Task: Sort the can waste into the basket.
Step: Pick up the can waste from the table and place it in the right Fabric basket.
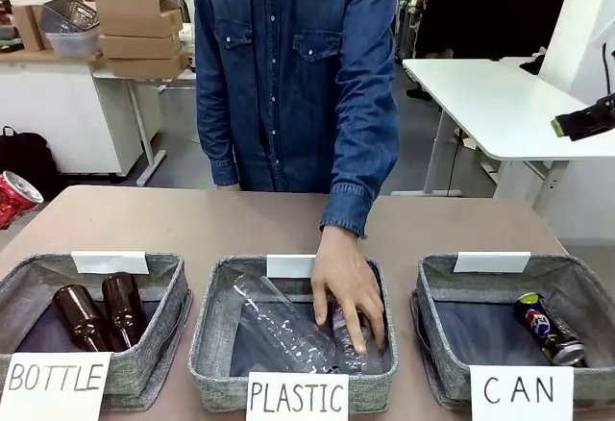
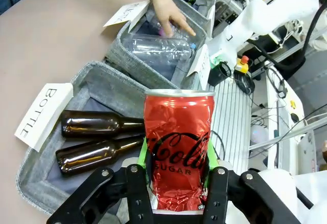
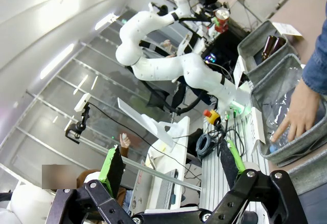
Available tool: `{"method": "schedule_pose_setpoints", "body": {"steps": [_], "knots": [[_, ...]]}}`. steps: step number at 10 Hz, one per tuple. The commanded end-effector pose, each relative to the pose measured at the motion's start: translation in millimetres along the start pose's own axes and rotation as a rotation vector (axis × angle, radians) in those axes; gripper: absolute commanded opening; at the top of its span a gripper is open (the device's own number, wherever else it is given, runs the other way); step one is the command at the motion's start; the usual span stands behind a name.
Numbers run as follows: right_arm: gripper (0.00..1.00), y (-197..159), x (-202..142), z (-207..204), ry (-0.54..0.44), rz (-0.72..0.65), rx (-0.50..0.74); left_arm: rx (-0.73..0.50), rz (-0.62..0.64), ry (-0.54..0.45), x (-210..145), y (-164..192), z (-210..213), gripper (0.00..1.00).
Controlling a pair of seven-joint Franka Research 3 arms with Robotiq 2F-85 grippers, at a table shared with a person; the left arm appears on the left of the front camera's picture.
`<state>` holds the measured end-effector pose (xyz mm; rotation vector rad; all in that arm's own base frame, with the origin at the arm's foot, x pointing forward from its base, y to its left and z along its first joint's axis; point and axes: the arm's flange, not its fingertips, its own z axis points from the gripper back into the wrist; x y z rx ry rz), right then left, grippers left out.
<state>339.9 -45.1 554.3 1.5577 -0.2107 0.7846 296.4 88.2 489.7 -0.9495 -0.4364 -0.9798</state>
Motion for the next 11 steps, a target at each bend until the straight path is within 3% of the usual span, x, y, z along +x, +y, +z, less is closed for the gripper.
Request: {"method": "schedule_pose_setpoints", "body": {"steps": [1, 2, 3, 5, 7, 9, 11], "knots": [[1.0, 1, -1, 5, 0.021, 0.015, -0.003, 0.006, 0.017, -0.01, 6, -2, 1, 0.0], [1.0, 1, -1, 5, 0.021, 0.015, -0.003, 0.006, 0.017, -0.01, 6, -2, 1, 0.0], [1.0, 0, 0, 0, 0.0, 0.0, 0.0, 0.0, 0.0, 0.0, 0, 0, 0, 0.44], [1.0, 10, 3, 8, 0.012, -0.062, -0.016, 0.135, -0.152, 0.006, 92, -57, -40, 0.44], [1.0, 27, -13, 41, 0.005, -0.187, -0.066, 0.147, -0.348, 0.091, 182, -94, -98, 0.44], [1.0, 66, -61, 103, -0.061, -0.197, -0.137, 0.092, -0.513, 0.196, 267, -108, -180, 0.44], [1.0, 105, -124, 149, -0.151, -0.2, -0.239, 0.081, -0.617, 0.285, 329, -114, -264, 0.44]]}}
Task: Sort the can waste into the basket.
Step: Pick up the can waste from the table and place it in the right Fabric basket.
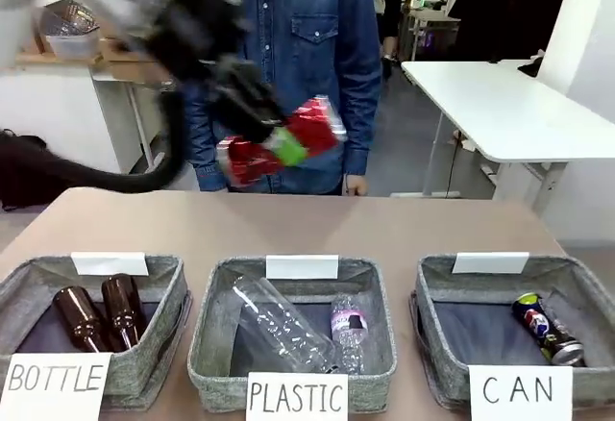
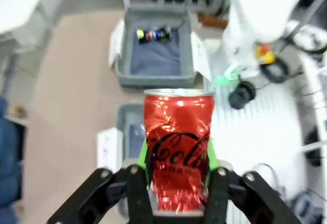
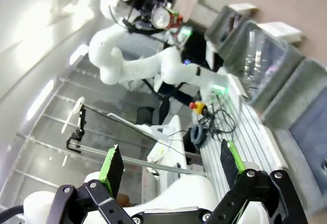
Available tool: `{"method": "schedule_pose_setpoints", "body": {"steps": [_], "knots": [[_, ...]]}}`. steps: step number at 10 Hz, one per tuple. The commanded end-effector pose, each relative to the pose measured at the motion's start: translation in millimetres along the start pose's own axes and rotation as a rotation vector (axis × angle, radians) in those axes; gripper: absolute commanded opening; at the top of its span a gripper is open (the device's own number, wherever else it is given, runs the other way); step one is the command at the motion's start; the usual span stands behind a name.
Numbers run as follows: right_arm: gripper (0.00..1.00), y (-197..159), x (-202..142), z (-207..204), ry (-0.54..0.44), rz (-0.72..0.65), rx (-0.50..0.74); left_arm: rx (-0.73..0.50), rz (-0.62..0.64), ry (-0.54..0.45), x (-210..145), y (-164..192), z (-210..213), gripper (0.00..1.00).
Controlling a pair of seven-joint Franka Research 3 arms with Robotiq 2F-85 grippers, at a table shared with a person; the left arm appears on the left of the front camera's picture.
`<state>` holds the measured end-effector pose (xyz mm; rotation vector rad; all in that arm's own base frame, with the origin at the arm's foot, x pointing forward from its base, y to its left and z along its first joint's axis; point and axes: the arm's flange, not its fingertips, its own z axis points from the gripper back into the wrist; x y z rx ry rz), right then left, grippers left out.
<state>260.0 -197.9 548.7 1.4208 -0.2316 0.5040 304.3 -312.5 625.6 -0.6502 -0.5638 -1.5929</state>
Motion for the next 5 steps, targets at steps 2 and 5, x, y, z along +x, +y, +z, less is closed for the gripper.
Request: {"method": "schedule_pose_setpoints", "body": {"steps": [2, 5], "knots": [[1.0, 0, 0, 0, 0.0, 0.0, 0.0, 0.061, -0.106, 0.163, 76, 76, -85, 0.44], [1.0, 0, 0, 0, 0.0, 0.0, 0.0, -0.173, -0.181, 0.238, 143, 90, -226, 0.44]]}}
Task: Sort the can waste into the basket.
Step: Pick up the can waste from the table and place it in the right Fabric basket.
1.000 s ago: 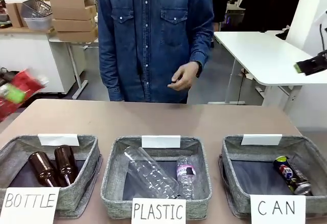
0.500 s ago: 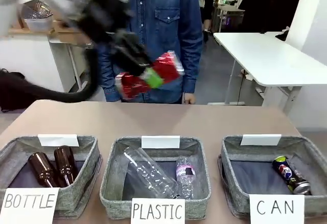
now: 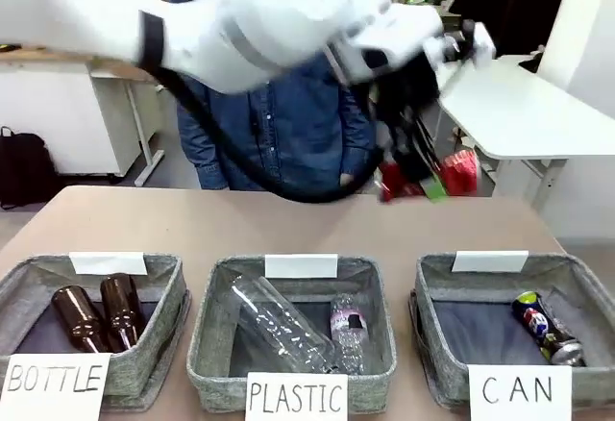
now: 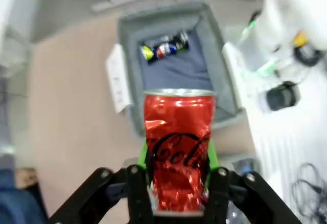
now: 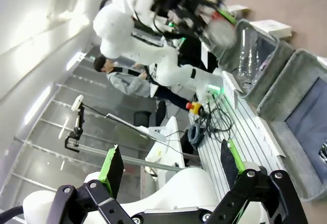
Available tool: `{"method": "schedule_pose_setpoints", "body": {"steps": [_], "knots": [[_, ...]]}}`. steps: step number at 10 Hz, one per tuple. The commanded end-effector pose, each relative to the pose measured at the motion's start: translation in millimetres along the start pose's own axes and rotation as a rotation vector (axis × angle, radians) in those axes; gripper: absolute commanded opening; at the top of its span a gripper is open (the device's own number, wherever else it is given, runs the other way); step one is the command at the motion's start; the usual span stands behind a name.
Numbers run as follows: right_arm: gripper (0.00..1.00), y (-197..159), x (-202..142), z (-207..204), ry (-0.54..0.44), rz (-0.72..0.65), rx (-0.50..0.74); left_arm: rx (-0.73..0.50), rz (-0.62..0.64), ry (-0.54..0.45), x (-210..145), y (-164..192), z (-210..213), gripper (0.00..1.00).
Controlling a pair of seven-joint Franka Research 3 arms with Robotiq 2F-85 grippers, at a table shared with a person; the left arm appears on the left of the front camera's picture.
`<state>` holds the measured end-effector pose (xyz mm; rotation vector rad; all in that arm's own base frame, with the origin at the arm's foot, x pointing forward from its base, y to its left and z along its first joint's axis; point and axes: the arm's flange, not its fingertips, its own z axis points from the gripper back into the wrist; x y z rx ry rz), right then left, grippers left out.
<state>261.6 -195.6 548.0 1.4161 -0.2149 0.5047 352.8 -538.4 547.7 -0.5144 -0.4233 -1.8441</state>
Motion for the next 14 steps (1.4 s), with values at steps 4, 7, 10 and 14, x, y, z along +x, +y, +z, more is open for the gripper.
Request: {"method": "schedule_pose_setpoints", "body": {"steps": [4, 7, 10, 14], "knots": [[1.0, 1, -2, 2, -0.013, 0.01, 0.002, -0.192, -0.003, 0.145, 88, -4, -92, 0.44], [1.0, 1, -2, 2, -0.013, 0.01, 0.002, -0.18, 0.017, 0.176, 85, -3, -104, 0.44], [1.0, 1, -2, 2, -0.013, 0.01, 0.002, -0.147, 0.013, 0.172, 81, -1, -101, 1.0], [1.0, 1, -2, 2, -0.013, 0.01, 0.002, -0.159, 0.027, 0.159, 72, -1, -95, 1.0]]}}
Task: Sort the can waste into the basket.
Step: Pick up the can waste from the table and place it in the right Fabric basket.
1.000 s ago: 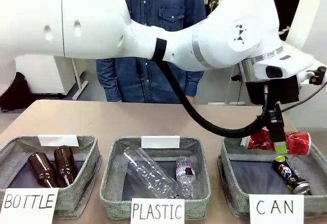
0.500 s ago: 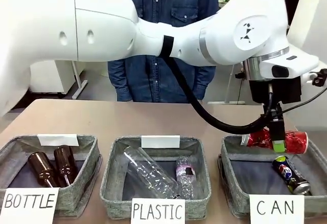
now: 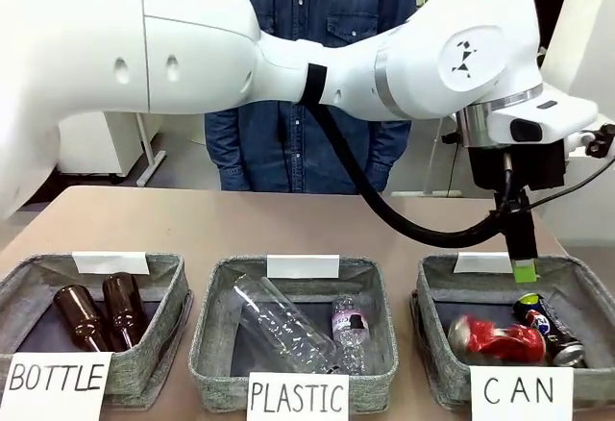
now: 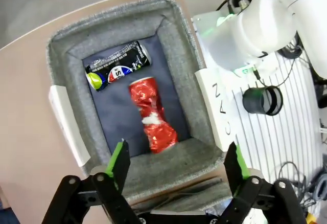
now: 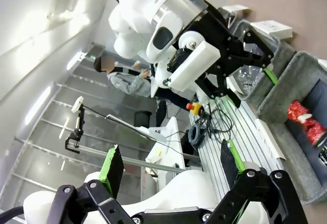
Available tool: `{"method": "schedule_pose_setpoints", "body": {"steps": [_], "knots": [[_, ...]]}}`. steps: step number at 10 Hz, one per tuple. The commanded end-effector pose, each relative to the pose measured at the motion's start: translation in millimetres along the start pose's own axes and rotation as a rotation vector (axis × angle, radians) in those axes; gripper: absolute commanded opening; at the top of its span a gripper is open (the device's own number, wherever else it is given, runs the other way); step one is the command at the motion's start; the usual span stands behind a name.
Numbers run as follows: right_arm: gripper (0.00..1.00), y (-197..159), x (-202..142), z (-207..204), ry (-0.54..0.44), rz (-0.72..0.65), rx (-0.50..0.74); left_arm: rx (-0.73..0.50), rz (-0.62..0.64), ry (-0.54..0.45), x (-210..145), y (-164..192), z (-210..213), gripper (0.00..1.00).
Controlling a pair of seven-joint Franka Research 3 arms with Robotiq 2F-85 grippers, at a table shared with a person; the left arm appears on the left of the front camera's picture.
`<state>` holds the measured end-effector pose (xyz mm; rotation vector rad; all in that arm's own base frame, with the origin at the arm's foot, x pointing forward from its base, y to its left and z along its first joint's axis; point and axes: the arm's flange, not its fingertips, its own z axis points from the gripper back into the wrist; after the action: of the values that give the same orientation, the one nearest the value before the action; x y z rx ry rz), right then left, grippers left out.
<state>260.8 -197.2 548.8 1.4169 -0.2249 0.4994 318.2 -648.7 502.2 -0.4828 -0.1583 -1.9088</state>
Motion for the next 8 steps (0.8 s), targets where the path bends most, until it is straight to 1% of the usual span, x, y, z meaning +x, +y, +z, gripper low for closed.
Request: {"method": "schedule_pose_setpoints", "body": {"steps": [1, 2, 3, 4, 5, 6, 7, 8], "knots": [[1.0, 0, -1, 1, -0.003, 0.007, 0.004, 0.008, 0.027, 0.006, -6, -4, 10, 1.0], [1.0, 0, -1, 1, -0.003, 0.007, 0.004, 0.0, 0.04, 0.033, -12, -6, 18, 1.0], [1.0, 0, -1, 1, -0.003, 0.007, 0.004, -0.027, 0.043, 0.034, -23, -14, 33, 1.0], [1.0, 0, 0, 0, 0.0, 0.0, 0.0, -0.065, 0.073, 0.04, -43, -27, 56, 1.0], [1.0, 17, 8, -1, -0.037, 0.055, -0.026, -0.073, 0.155, 0.046, -85, -46, 89, 1.0], [1.0, 15, 24, -24, 0.015, 0.064, -0.053, -0.107, 0.242, 0.016, -137, -63, 122, 1.0], [1.0, 8, 44, -55, 0.044, 0.076, -0.029, -0.047, 0.42, -0.012, -197, -80, 152, 1.0], [1.0, 3, 63, -88, 0.049, 0.081, -0.013, -0.065, 0.567, -0.066, -257, -97, 177, 1.0]]}}
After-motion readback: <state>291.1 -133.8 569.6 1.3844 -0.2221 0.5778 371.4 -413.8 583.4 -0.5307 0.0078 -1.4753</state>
